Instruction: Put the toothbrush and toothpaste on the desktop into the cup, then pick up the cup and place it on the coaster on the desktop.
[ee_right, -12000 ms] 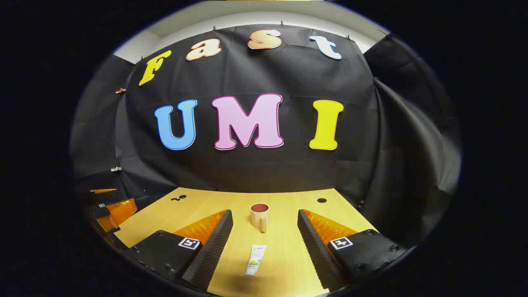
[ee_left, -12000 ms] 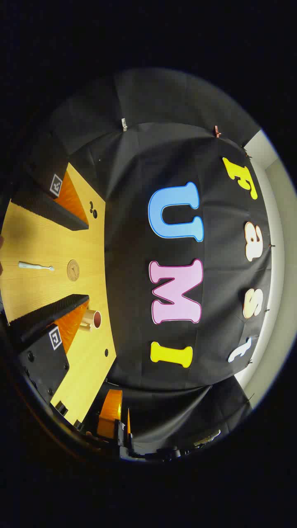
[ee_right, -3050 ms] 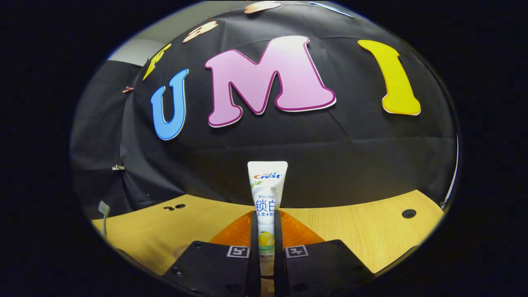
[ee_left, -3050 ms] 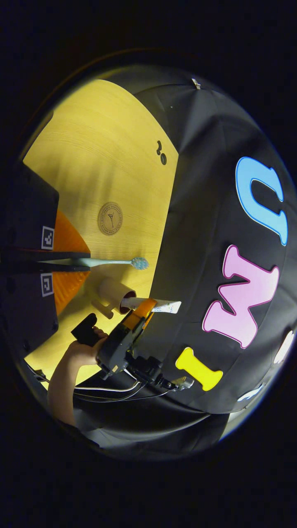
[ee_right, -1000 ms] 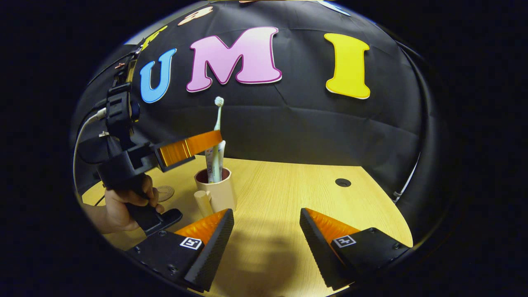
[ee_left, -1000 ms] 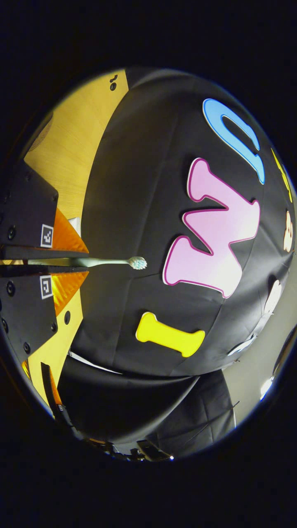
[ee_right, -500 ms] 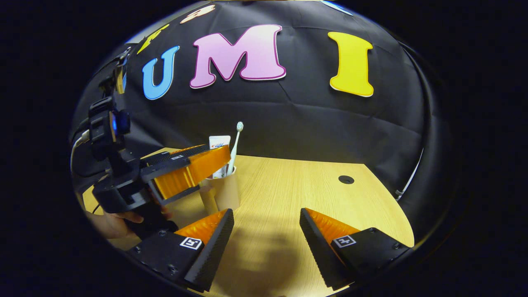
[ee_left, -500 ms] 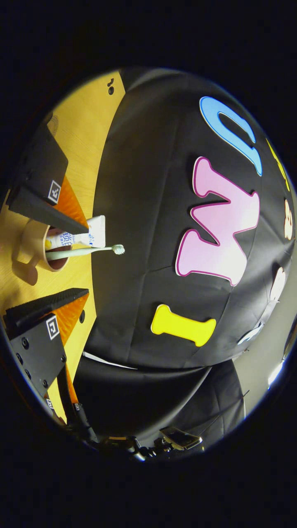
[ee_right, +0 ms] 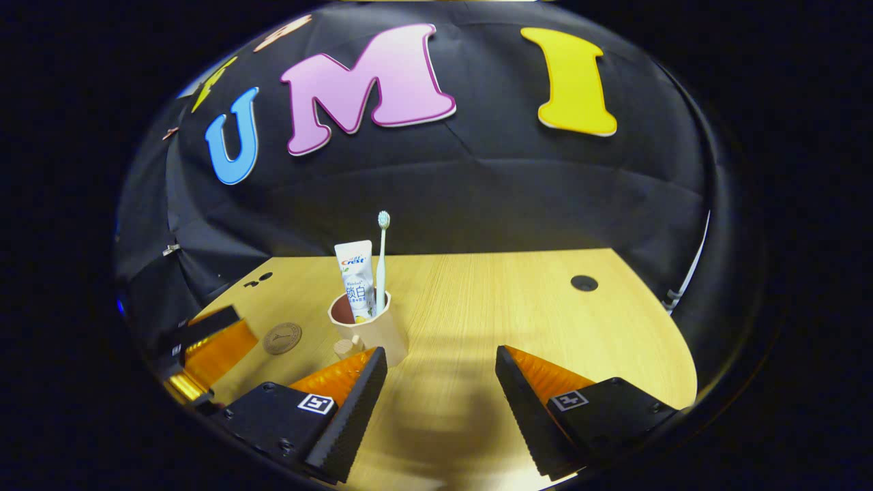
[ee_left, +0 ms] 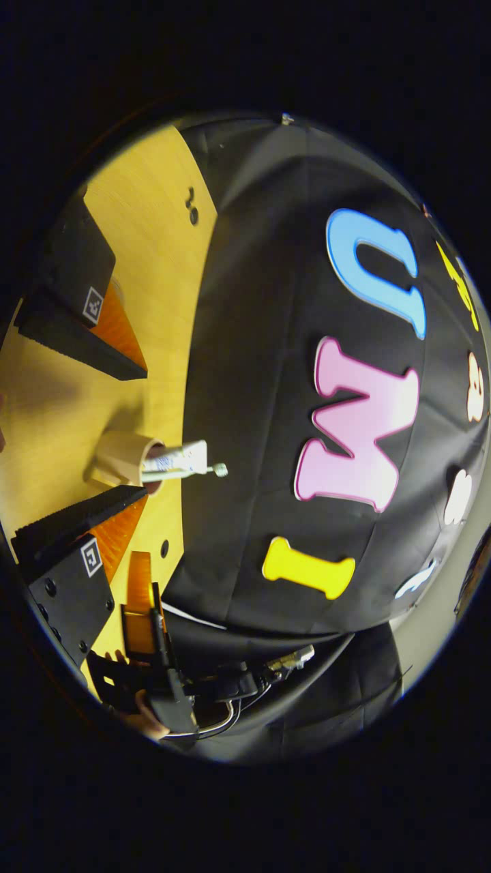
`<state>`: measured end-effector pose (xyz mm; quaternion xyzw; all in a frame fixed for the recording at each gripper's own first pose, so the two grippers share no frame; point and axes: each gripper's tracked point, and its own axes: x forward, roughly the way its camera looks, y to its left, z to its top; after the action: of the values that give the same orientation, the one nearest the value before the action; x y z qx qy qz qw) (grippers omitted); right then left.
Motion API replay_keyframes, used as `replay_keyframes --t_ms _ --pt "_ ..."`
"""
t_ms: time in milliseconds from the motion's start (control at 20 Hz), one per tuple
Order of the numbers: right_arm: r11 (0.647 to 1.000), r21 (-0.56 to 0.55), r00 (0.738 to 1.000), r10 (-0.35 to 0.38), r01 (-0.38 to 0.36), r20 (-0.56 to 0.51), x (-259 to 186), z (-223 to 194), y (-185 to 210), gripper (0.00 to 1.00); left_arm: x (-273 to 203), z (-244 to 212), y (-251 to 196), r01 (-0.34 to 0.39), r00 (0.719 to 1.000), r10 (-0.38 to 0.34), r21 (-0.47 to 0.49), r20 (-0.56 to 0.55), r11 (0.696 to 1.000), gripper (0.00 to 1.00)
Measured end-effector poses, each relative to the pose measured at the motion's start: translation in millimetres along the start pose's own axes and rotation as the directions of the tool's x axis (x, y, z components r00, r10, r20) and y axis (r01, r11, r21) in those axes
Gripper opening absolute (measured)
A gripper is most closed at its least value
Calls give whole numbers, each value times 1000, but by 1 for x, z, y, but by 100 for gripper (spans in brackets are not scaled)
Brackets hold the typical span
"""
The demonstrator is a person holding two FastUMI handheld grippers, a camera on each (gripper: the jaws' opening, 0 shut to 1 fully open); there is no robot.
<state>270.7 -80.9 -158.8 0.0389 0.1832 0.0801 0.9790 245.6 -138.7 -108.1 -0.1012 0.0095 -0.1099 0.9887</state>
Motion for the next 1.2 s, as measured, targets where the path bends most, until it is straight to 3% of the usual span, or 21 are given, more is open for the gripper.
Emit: replay_keyframes --t_ms 200,650,900,1050,1200 --pt "998 46 999 36 -34 -39 10 21 18 98 -43 -35 21 -58 994 54 -37 -92 998 97" --pt "992 -82 982 76 -91 -174 31 36 59 98 -63 -48 59 -108 985 96 -79 -145 991 98" --pt "976 -153 940 95 -152 -328 46 12 80 98 -73 -48 75 -119 981 100 -113 -167 986 97" --pt "966 -198 908 69 -163 -413 50 -6 81 98 -83 -50 88 -127 978 111 -85 -177 988 98" --pt "972 -165 874 66 -164 -482 57 -22 85 98 -90 -53 103 -139 972 128 -46 -199 989 98"
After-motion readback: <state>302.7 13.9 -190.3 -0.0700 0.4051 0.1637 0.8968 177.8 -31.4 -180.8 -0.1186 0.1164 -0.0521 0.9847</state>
